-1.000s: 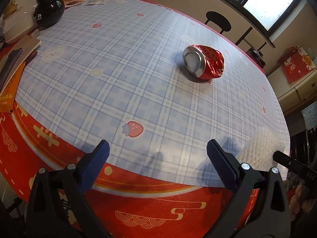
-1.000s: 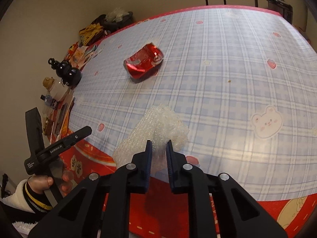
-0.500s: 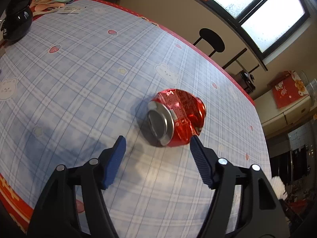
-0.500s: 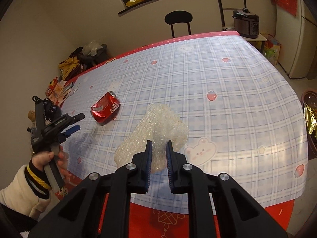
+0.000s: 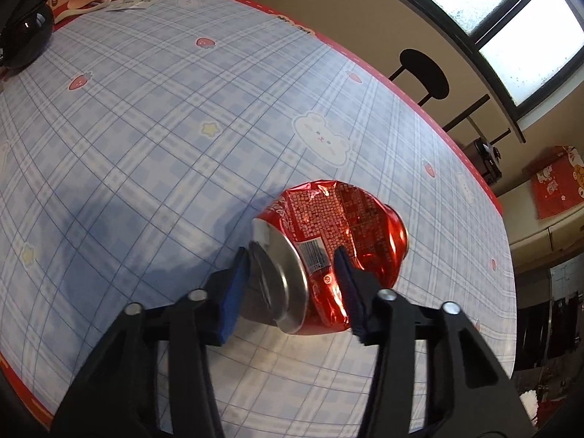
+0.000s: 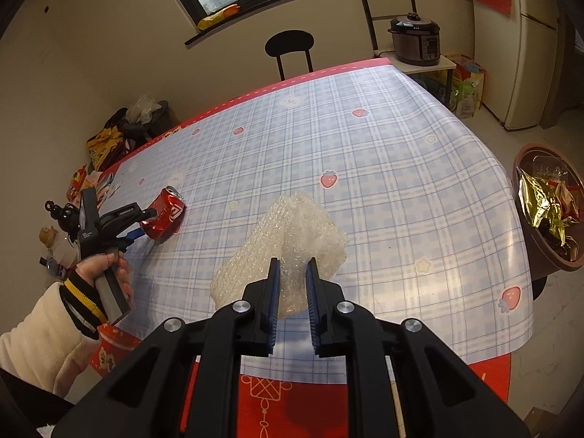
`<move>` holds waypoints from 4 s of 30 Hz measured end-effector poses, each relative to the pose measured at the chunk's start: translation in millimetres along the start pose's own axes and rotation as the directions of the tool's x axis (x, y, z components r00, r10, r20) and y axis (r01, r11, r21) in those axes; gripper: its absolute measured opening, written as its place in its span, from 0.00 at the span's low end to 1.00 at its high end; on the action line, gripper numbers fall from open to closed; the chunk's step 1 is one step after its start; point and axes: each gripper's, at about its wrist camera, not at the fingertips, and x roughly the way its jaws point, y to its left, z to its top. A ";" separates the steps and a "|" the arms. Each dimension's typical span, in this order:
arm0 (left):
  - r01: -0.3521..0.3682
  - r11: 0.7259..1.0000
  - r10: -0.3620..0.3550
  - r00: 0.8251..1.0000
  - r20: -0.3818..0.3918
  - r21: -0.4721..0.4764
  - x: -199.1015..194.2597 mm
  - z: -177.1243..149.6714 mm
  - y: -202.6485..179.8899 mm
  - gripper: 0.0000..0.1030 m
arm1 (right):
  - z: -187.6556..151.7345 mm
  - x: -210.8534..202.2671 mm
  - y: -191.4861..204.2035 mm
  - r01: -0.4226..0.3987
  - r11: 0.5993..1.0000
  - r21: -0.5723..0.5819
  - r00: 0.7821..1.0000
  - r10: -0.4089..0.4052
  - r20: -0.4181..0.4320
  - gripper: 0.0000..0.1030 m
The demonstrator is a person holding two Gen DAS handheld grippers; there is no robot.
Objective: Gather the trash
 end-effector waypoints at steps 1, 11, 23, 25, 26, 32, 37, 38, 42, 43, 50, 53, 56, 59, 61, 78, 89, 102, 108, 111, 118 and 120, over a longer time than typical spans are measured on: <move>-0.002 1.000 0.002 1.000 0.002 0.006 -1.0 -2.1 0.3 0.30 | -0.2 -1.2 -3.3 0.001 1.000 0.004 1.000 -0.001 0.002 0.15; 0.026 0.990 -0.036 0.997 0.070 0.139 -53.9 -18.2 -22.7 0.21 | 5.8 -4.2 -11.0 -0.029 1.000 0.011 0.999 0.029 0.023 0.15; 0.130 0.952 -0.167 0.980 0.112 0.278 -136.3 -54.5 -81.9 0.21 | 26.6 -31.3 -40.9 -0.062 0.998 0.017 0.993 0.060 0.099 0.15; 0.150 0.942 -0.190 0.976 0.107 0.301 -143.3 -62.7 -99.0 0.21 | 29.9 -38.8 -56.0 -0.056 0.998 0.032 0.992 0.052 0.114 0.15; 0.165 0.933 -0.207 0.973 0.102 0.318 -147.4 -68.4 -112.1 0.21 | 31.3 -42.3 -63.9 -0.053 0.998 0.042 0.991 0.047 0.123 0.15; 0.221 0.886 -0.270 0.961 0.066 0.408 -155.9 -96.2 -186.7 0.21 | 37.9 -69.6 -134.7 -0.010 0.993 0.119 0.983 -0.012 0.181 0.15; 0.270 0.832 -0.315 0.949 0.013 0.485 -148.5 -127.8 -263.8 0.21 | 43.2 -96.9 -208.9 0.063 0.980 0.190 0.969 -0.105 0.222 0.15; 0.279 0.821 -0.322 0.947 0.001 0.498 -145.3 -134.5 -278.2 0.21 | 44.6 -102.4 -223.7 0.082 0.977 0.198 0.966 -0.127 0.227 0.15; 0.328 0.777 -0.353 0.934 -0.060 0.538 -126.4 -163.1 -338.0 0.21 | 52.1 -121.1 -278.9 0.155 0.962 0.223 0.950 -0.207 0.232 0.15; 0.339 0.767 -0.359 0.930 -0.074 0.545 -121.9 -169.9 -351.5 0.21 | 54.1 -125.1 -293.1 0.175 0.958 0.229 0.946 -0.228 0.230 0.15; 0.405 0.691 -0.394 0.905 -0.158 0.599 -94.1 -221.1 -440.6 0.21 | 74.9 -131.7 -365.6 0.233 0.937 0.258 0.935 -0.289 0.204 0.29; 0.418 0.662 -0.394 0.900 -0.187 0.621 -83.1 -239.0 -467.5 0.21 | 81.1 -134.0 -377.4 0.256 0.930 0.263 0.927 -0.313 0.207 0.58; 0.428 0.637 -0.389 0.896 -0.213 0.641 -72.7 -254.4 -491.8 0.21 | 82.7 -141.5 -383.1 0.246 0.933 0.261 0.923 -0.308 0.230 0.68; 0.437 0.612 -0.383 0.893 -0.236 0.659 -63.3 -267.8 -512.3 0.21 | 80.5 -150.6 -386.7 0.240 0.933 0.268 0.920 -0.306 0.245 0.76; 0.445 0.595 -0.380 0.890 -0.254 0.670 -57.2 -276.4 -525.8 0.21 | 77.2 -157.2 -389.6 0.247 0.929 0.275 0.914 -0.318 0.252 0.82; 0.523 0.446 -0.451 0.832 -0.322 0.726 -43.8 -325.6 -621.7 0.82 | 36.4 -192.8 -414.0 0.250 0.887 0.388 0.899 -0.361 0.246 0.89; 0.455 0.420 -0.445 0.857 -0.259 0.785 -92.3 -295.2 -571.3 0.91 | 35.2 -193.5 -370.3 0.332 0.866 0.374 0.877 -0.429 0.217 0.95; 0.387 0.402 -0.484 0.859 -0.166 0.830 -184.5 -241.0 -472.8 0.94 | 30.4 -217.6 -246.5 0.423 0.851 0.311 0.826 -0.503 0.253 0.95; 0.345 0.403 -0.506 0.856 -0.108 0.848 -229.7 -219.4 -423.4 0.94 | 26.7 -234.4 -182.7 0.463 0.841 0.278 0.793 -0.534 0.295 0.95; 0.309 0.429 -0.499 0.864 -0.062 0.849 -247.0 -207.9 -398.4 0.94 | 22.4 -242.3 -154.3 0.472 0.842 0.262 0.781 -0.537 0.319 0.95; 0.288 0.462 -0.515 0.857 -0.011 0.839 -274.9 -182.5 -353.1 0.94 | 13.5 -254.6 -97.5 0.502 0.830 0.244 0.740 -0.558 0.375 0.95; 0.282 0.461 -0.526 0.851 0.003 0.841 -283.2 -178.5 -343.4 0.94 | 11.2 -257.2 -87.7 0.510 0.824 0.246 0.729 -0.566 0.385 0.95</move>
